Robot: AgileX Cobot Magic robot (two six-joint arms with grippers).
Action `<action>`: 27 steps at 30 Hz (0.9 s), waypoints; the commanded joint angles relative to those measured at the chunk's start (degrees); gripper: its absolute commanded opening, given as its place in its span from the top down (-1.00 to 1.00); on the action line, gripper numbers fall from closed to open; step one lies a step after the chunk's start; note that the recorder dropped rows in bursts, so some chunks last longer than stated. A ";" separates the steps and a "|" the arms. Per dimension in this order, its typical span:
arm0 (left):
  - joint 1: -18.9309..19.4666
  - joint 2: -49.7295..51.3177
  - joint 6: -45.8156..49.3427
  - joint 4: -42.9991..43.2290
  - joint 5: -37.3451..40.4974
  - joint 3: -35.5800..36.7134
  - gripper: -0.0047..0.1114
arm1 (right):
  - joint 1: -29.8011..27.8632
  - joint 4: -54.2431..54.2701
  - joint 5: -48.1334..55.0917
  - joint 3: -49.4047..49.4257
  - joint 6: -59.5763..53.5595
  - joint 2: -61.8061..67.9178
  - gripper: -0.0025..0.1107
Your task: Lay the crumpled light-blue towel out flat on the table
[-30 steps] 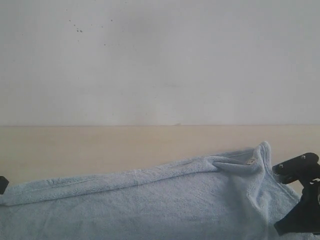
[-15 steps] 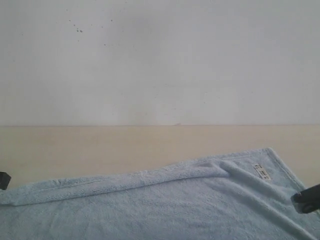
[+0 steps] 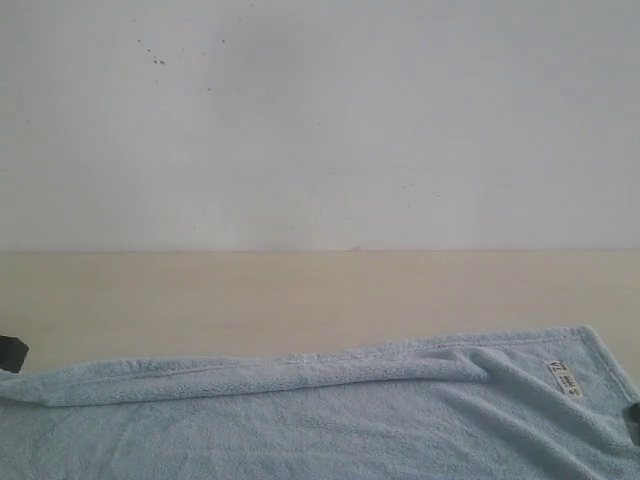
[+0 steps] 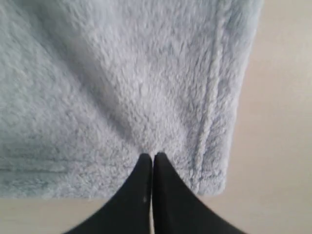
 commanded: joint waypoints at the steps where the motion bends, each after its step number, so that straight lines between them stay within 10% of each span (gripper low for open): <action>1: -0.02 -0.21 1.40 -0.55 -1.59 0.22 0.31 | -0.47 1.04 -4.38 -0.07 -1.50 -6.67 0.96; 12: -0.02 1.92 4.98 2.69 -6.25 0.22 -0.07 | -0.47 7.45 -8.03 -0.07 -6.52 -11.20 0.96; 27: -3.97 5.76 12.81 3.02 -8.91 0.22 0.01 | -0.47 13.38 -11.49 -0.07 -10.10 -11.20 0.96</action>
